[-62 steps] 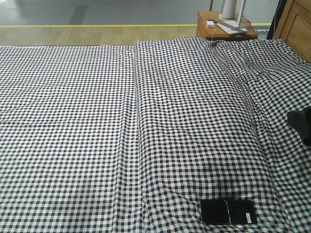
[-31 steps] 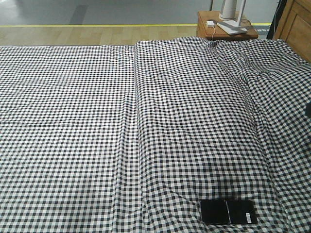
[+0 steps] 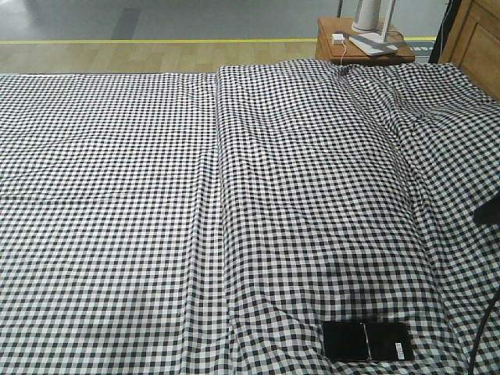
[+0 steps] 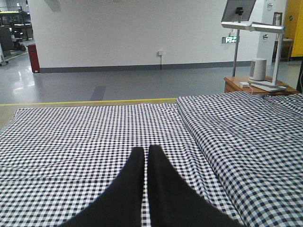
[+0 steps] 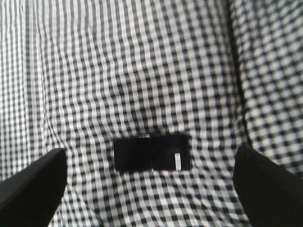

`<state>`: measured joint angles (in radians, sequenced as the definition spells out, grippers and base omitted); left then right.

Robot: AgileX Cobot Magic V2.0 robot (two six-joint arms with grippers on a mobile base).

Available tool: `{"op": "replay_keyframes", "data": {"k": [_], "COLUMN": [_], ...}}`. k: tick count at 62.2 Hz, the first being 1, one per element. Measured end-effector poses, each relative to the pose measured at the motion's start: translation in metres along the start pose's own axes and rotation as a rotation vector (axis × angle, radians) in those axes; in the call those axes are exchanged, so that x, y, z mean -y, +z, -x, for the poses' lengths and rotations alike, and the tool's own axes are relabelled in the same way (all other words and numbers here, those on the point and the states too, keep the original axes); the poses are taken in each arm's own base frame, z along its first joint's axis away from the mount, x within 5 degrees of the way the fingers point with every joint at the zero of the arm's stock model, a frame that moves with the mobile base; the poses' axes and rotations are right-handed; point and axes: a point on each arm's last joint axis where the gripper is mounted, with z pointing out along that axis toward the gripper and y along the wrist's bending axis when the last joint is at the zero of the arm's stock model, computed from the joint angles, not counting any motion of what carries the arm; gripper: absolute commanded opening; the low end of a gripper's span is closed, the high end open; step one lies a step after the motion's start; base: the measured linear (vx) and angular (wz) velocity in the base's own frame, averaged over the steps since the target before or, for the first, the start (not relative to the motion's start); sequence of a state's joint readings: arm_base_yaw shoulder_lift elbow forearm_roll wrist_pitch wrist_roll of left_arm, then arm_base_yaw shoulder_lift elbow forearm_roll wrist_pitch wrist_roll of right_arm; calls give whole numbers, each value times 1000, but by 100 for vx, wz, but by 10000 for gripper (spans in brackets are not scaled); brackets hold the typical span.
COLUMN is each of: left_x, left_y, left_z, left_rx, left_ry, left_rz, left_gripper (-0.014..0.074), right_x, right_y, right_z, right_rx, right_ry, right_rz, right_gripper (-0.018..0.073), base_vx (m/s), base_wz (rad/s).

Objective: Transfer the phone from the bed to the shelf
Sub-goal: 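Lower the right gripper over the black phone on the bed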

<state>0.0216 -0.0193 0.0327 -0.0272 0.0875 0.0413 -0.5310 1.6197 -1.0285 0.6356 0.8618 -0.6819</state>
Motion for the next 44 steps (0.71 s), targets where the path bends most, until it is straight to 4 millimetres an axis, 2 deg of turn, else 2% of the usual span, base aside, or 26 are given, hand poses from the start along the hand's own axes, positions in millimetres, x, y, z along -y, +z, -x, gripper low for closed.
{"op": "replay_keyframes", "data": {"k": [16,29,44], "left_x": [0,0,0], "left_y": [0,0,0], "left_z": [0,0,0], "left_rx": [0,0,0], "left_ry": [0,0,0], "left_rz": [0,0,0], "left_gripper": [1,1,1], "right_x": [36,60,81], "right_y": [80,145,201], "right_z": [-17,-45,-61], "right_rx": [-200,-333,-437], "right_ry": [21,39,55], "right_rz": [93,172,280], "right_gripper": [648,641,629], "base_vx": [0,0,0], "base_wz": [0,0,0]}}
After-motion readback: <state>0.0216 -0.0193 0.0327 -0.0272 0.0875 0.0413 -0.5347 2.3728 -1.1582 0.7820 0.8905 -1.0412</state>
